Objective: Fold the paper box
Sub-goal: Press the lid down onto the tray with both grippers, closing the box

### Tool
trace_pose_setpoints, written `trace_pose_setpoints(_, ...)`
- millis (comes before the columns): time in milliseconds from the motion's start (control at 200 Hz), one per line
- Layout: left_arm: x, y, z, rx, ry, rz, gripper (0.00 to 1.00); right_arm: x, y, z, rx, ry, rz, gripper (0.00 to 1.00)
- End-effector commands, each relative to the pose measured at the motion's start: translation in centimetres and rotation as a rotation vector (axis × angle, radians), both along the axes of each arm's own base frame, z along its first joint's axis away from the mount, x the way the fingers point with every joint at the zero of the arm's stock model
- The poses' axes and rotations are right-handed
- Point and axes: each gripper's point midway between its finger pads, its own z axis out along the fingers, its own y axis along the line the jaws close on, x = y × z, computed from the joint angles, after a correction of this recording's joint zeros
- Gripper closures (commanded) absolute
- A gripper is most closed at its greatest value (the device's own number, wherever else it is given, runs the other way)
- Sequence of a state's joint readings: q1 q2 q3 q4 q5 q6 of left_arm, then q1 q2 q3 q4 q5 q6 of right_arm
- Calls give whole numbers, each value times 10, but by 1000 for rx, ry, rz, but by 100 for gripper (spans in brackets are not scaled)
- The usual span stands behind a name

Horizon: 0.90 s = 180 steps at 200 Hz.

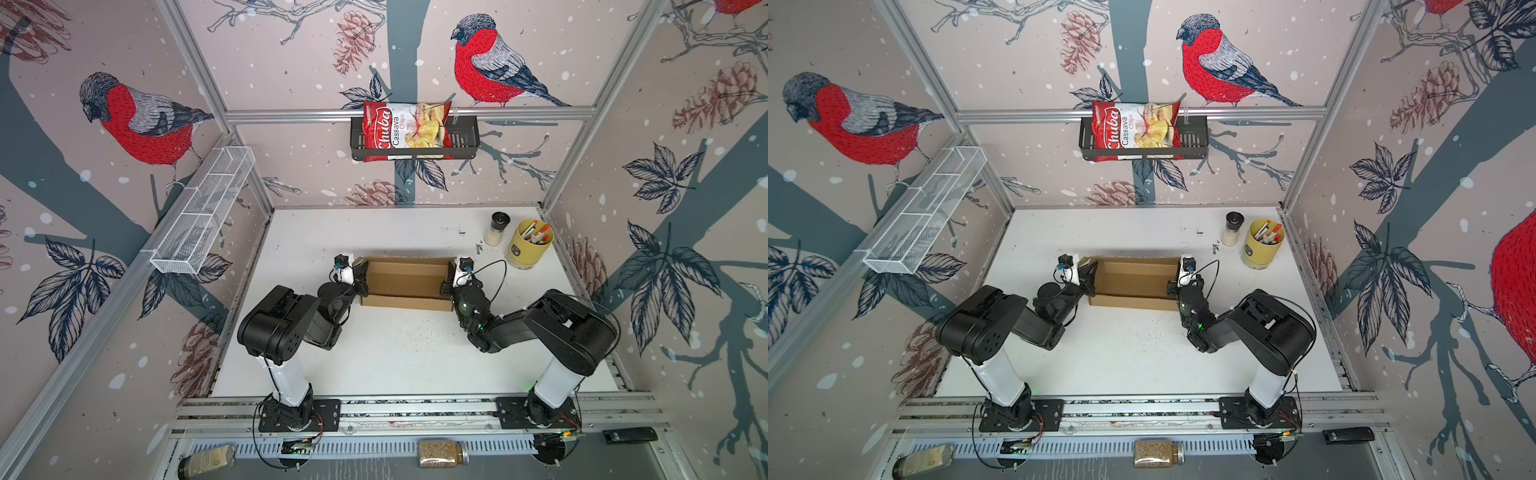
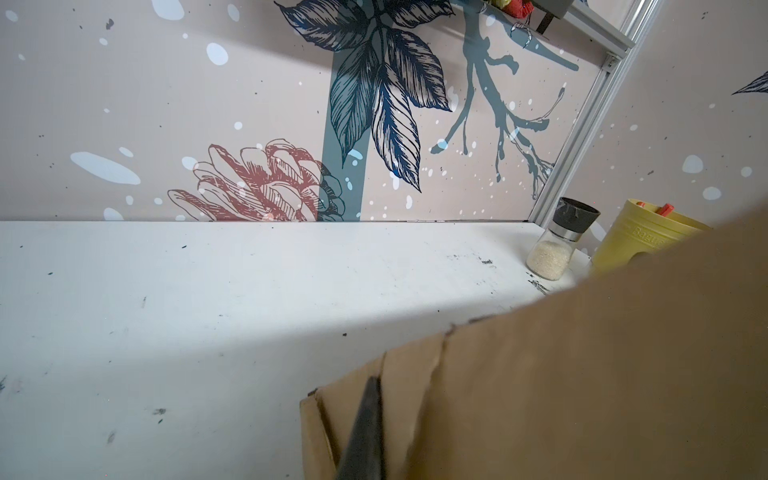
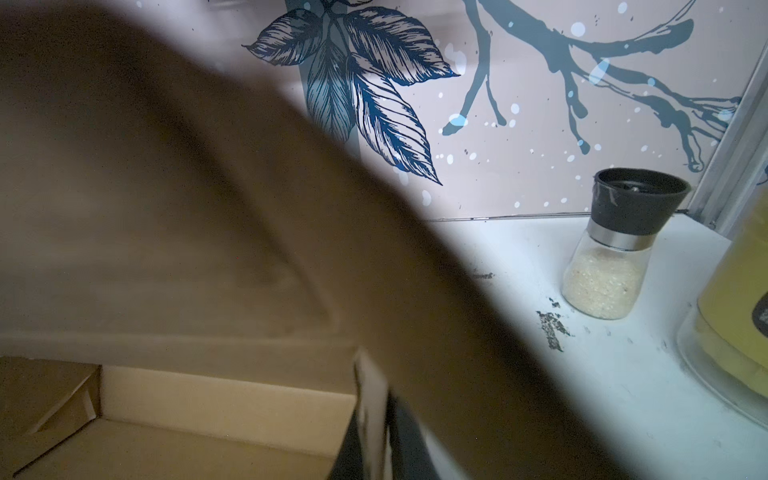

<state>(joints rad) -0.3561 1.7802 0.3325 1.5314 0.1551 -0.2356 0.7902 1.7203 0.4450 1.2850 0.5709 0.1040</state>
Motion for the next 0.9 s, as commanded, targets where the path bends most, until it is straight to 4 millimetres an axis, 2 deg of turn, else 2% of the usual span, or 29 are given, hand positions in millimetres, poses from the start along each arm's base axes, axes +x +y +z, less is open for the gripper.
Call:
trace_pose_setpoints(0,-18,-22,-11,11,25,-144,93,-9,22,4,11,-8,127,83)
trace_pose_setpoints(245,-30,-15,-12,24,-27,-132,94,-13,17,0,-19,21,134,75)
trace_pose_setpoints(465,-37,-12,-12,28,-67,-129,95,-19,12,-3,-36,68,181,56)
trace_pose_setpoints(750,-36,-11,-13,91,-101,-107,95,-31,16,-8,-27,143,289,39)
trace_pose_setpoints(896,-36,-11,-13,96,-103,-106,95,-38,9,-16,-12,231,324,34)
